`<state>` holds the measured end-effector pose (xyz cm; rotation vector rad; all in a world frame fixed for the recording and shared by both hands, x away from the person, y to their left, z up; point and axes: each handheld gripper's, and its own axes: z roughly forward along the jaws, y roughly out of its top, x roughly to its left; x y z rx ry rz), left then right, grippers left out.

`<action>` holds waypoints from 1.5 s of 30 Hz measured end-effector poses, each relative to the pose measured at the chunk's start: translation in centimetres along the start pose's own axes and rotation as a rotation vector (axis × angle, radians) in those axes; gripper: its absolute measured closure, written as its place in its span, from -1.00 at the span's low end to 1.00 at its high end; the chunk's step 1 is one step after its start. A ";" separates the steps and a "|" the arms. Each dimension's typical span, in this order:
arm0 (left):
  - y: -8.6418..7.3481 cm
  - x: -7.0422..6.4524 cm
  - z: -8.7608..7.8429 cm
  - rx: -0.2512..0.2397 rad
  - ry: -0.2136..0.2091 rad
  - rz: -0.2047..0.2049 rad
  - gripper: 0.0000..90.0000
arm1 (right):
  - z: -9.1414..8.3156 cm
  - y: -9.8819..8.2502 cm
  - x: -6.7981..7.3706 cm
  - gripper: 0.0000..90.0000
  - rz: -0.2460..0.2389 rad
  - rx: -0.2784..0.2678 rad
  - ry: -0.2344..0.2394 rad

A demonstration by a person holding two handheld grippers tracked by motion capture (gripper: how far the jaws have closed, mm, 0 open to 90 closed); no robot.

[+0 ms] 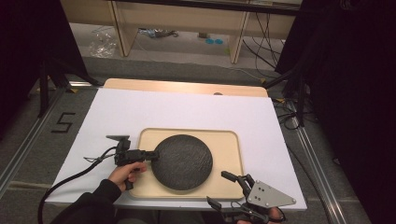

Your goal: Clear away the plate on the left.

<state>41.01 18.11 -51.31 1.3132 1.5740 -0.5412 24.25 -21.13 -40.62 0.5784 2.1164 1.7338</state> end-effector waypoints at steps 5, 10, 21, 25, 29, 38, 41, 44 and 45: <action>0.0 0.0 0.1 -0.003 -0.011 0.006 0.51 | 0.1 0.1 0.1 -0.54 -0.015 0.016 0.007; -0.1 0.0 0.2 -0.001 -0.024 -0.002 0.48 | 0.1 0.1 0.2 -0.54 -0.013 0.020 0.008; 0.0 -0.1 0.5 0.027 -0.044 0.030 0.41 | 0.0 0.1 0.2 -0.54 -0.015 0.021 0.006; 0.3 -0.3 0.5 0.048 -0.049 0.050 0.31 | 0.0 0.0 0.1 -0.54 -0.010 0.011 0.011; 0.4 -0.5 0.2 0.051 -0.044 0.077 0.20 | -0.1 0.0 0.1 -0.54 -0.007 0.005 -0.001; 1.4 -1.1 -1.4 0.042 0.015 0.141 -0.02 | -0.2 0.1 0.1 -0.54 -0.008 0.009 -0.009; 1.4 -1.2 -1.7 0.051 0.029 0.132 -0.12 | -0.2 0.1 0.1 -0.54 -0.017 0.015 -0.005; 1.4 -1.4 -2.1 0.060 0.032 0.153 -0.17 | -0.2 0.0 0.1 -0.54 -0.015 0.010 -0.008; 1.3 -1.6 -2.2 0.054 0.029 0.157 -0.18 | -0.3 0.0 0.1 -0.54 -0.018 0.014 -0.004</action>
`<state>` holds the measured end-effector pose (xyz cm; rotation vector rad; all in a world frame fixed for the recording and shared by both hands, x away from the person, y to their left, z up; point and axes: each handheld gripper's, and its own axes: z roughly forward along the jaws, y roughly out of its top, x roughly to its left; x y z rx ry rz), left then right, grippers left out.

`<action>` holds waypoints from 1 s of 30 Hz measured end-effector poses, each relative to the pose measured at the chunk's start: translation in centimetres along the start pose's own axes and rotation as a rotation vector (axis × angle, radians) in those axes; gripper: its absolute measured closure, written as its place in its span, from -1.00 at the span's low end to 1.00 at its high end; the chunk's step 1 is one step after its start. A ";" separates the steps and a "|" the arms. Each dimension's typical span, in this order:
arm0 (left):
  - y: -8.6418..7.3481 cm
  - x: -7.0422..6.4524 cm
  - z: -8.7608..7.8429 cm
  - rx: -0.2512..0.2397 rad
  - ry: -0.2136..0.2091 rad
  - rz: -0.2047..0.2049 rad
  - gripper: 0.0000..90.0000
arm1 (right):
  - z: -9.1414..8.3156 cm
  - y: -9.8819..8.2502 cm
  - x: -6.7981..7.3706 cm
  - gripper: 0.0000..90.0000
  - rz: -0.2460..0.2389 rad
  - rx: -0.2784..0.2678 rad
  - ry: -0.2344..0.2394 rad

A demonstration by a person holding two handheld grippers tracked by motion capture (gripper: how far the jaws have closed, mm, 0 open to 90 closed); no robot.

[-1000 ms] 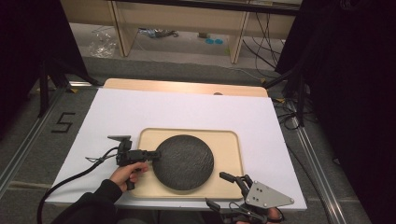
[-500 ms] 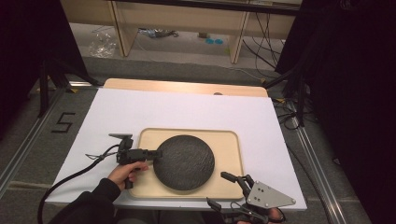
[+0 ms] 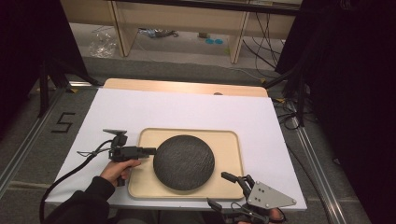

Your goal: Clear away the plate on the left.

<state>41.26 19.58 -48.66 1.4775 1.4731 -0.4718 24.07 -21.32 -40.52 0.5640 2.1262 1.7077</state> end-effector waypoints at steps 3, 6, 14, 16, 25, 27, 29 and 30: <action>0.1 -0.3 -0.6 -0.016 0.017 0.017 -0.24 | 0.0 0.0 0.0 -0.54 0.009 -0.008 0.002; 0.5 -0.3 -1.4 -0.025 0.014 0.091 -0.29 | 0.0 0.0 0.0 -0.54 0.002 -0.007 0.004; 0.5 -1.5 -3.3 -0.080 0.005 0.128 -0.35 | 0.0 -0.1 -0.1 -0.54 0.010 -0.013 -0.007; 0.5 -1.6 -3.6 -0.094 0.003 0.167 -0.37 | -0.1 -0.1 -0.1 -0.54 0.013 -0.009 -0.011; -0.1 -2.5 -6.0 -0.128 -0.010 0.277 -0.41 | -0.1 -0.1 -0.1 -0.55 0.012 -0.008 -0.014; -0.4 -2.7 -6.4 -0.139 -0.005 0.303 -0.43 | -0.1 -0.1 -0.2 -0.55 0.012 -0.007 -0.013; -0.6 -2.9 -6.9 -0.148 -0.003 0.348 -0.46 | 0.0 -0.2 -0.1 -0.55 0.018 -0.014 -0.012; -0.7 -3.0 -7.2 -0.145 -0.003 0.359 -0.48 | 0.0 -0.1 -0.1 -0.55 0.014 -0.009 -0.015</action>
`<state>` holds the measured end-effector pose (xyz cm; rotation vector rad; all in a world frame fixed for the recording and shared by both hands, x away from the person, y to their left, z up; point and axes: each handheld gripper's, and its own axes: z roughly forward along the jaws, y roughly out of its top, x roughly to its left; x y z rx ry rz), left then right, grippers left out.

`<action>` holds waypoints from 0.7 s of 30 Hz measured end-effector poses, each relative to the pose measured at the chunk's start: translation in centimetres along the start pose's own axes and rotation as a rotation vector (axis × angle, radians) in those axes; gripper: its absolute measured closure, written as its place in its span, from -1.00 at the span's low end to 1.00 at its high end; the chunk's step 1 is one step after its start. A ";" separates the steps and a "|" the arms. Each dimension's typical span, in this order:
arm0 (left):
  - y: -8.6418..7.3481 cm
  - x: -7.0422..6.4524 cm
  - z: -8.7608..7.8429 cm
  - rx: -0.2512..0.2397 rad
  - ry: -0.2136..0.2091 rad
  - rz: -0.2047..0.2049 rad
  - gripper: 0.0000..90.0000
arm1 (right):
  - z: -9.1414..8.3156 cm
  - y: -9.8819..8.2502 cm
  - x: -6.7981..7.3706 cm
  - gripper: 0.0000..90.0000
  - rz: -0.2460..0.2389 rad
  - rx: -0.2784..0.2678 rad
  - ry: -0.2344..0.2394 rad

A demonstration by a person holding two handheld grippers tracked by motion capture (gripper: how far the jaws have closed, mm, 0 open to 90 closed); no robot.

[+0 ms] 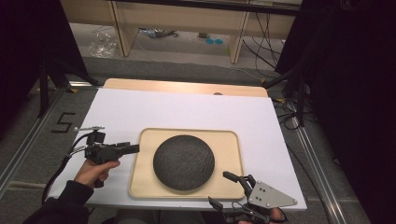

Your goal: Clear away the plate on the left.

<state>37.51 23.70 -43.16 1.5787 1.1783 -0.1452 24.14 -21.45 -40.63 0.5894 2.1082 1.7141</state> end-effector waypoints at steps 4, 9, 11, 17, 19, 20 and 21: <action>-0.2 -0.5 -1.0 -0.024 -0.010 0.036 -0.55 | 0.1 0.0 0.0 -0.55 0.003 -0.005 0.001; -0.7 -1.1 -2.2 -0.062 -0.004 0.107 -0.63 | -0.2 -0.1 -0.3 -0.55 0.012 0.029 -0.042; -0.9 -1.2 -2.7 -0.078 -0.007 0.126 -0.63 | -0.2 -0.1 -0.4 -0.55 0.020 0.014 -0.052; -1.3 -1.0 -4.0 -0.126 0.005 0.163 -0.64 | -0.2 -0.1 -0.3 -0.56 0.020 0.017 -0.053; -1.4 -1.0 -4.3 -0.134 0.017 0.183 -0.64 | -0.2 -0.1 -0.3 -0.56 0.026 0.032 -0.049; -1.5 -1.1 -4.5 -0.133 0.020 0.189 -0.64 | -0.2 -0.1 -0.3 -0.56 0.026 0.027 -0.047; -1.6 -1.1 -4.5 -0.134 0.023 0.191 -0.64 | -0.2 -0.1 -0.3 -0.56 0.030 0.026 -0.047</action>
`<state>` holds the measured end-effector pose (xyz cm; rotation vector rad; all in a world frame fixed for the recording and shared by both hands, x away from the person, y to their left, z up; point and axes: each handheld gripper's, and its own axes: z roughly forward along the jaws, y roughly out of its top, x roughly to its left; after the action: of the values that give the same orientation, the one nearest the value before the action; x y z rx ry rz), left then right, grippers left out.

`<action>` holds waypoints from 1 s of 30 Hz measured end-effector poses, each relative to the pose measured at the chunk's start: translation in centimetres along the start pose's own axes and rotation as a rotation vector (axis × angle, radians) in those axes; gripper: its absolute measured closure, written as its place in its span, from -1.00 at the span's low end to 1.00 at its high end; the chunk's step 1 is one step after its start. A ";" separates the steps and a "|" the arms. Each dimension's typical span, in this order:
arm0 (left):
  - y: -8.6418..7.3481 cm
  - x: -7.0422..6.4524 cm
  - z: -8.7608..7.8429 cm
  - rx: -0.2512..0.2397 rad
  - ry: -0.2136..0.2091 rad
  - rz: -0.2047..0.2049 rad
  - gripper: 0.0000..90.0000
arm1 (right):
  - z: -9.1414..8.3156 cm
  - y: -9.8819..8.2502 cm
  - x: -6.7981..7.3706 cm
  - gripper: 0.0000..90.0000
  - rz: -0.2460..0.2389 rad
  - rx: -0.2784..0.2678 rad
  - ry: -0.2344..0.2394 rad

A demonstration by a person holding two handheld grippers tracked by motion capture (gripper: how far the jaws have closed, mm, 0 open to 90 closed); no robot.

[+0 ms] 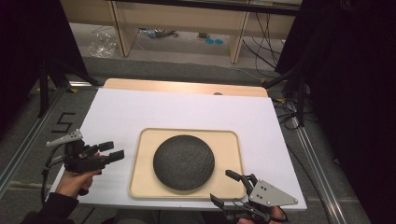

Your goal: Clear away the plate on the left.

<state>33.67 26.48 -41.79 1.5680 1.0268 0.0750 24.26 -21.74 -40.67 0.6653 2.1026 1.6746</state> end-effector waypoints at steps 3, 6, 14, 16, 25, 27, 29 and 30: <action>-0.3 -0.3 -0.3 0.015 0.007 0.033 -0.64 | 0.0 0.0 0.0 -0.56 -0.004 0.008 0.002; -0.7 -0.7 -0.5 0.030 0.010 0.057 -0.64 | 0.0 0.0 0.0 -0.56 -0.005 0.006 0.007; -1.6 -2.0 -1.4 0.027 0.030 0.108 -0.64 | 0.0 0.0 0.0 -0.56 -0.006 -0.003 0.003; -1.7 -2.5 -1.7 0.048 0.049 0.163 -0.64 | 0.0 0.0 0.0 -0.56 -0.003 0.007 0.002; -3.4 -6.2 -0.8 0.095 0.053 0.296 -0.65 | 0.1 0.0 0.0 -0.56 -0.015 -0.001 -0.001; -3.5 -6.7 -0.8 0.088 0.050 0.274 -0.65 | 0.0 0.0 0.0 -0.56 -0.018 0.010 -0.001; -3.6 -7.0 -0.9 0.076 0.050 0.285 -0.65 | 0.0 0.0 0.0 -0.56 -0.015 0.002 0.002; -3.7 -7.2 -1.0 0.066 0.062 0.271 -0.65 | 0.0 0.0 0.0 -0.56 -0.015 0.004 -0.001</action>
<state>26.69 22.39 -41.07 1.7676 0.8662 0.2805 24.28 -21.72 -40.65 0.6490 2.1054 1.6626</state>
